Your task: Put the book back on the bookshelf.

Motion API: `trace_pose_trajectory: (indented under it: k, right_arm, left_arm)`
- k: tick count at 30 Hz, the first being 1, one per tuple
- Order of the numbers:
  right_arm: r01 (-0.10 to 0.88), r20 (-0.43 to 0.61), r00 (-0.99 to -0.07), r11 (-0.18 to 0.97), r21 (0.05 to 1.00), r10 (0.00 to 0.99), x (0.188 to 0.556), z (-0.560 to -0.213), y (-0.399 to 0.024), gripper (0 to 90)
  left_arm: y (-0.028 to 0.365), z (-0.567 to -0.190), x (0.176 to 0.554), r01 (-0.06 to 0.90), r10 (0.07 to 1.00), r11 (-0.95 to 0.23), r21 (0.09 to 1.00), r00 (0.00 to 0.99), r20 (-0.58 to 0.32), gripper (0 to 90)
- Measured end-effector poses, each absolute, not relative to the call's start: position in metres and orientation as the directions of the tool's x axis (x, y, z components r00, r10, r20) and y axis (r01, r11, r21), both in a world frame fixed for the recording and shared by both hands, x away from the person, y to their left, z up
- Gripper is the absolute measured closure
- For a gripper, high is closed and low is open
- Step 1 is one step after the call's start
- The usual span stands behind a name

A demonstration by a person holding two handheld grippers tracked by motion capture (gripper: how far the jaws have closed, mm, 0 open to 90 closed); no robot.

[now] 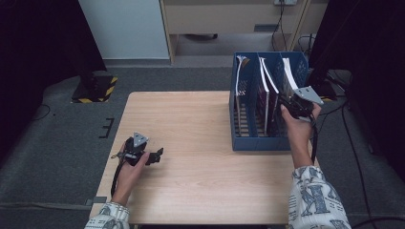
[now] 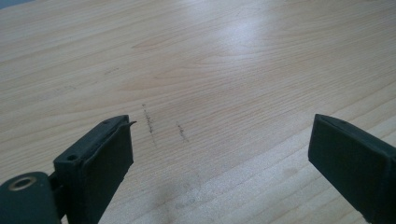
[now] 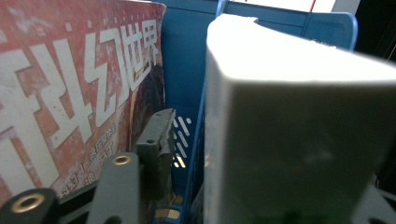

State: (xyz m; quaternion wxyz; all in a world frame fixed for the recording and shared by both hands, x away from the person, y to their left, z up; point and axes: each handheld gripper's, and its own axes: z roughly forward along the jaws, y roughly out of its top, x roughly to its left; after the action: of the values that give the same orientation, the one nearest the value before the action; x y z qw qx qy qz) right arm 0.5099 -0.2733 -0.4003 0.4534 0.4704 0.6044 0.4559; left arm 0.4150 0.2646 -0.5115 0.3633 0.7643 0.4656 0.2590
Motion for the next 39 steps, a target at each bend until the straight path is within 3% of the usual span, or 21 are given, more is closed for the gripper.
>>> trace_pose_trajectory:
  k: [12,31,39]
  right_arm:
    - [0.167,-0.102,-0.137,0.125,0.978,0.985,0.503,-0.398,-0.276,22.8]
    - [0.208,-0.043,-0.161,0.076,0.975,0.986,0.499,-0.399,-0.286,15.2]
    - [0.210,-0.037,-0.174,0.074,0.975,0.984,0.494,-0.398,-0.288,13.4]
  left_arm:
    - [0.265,-0.512,0.415,0.524,0.900,-0.306,0.795,0.432,0.061,6.2]
    - [0.264,-0.513,0.416,0.528,0.897,-0.312,0.790,0.437,0.062,6.1]
    - [0.265,-0.513,0.416,0.537,0.902,-0.302,0.788,0.428,0.054,2.2]
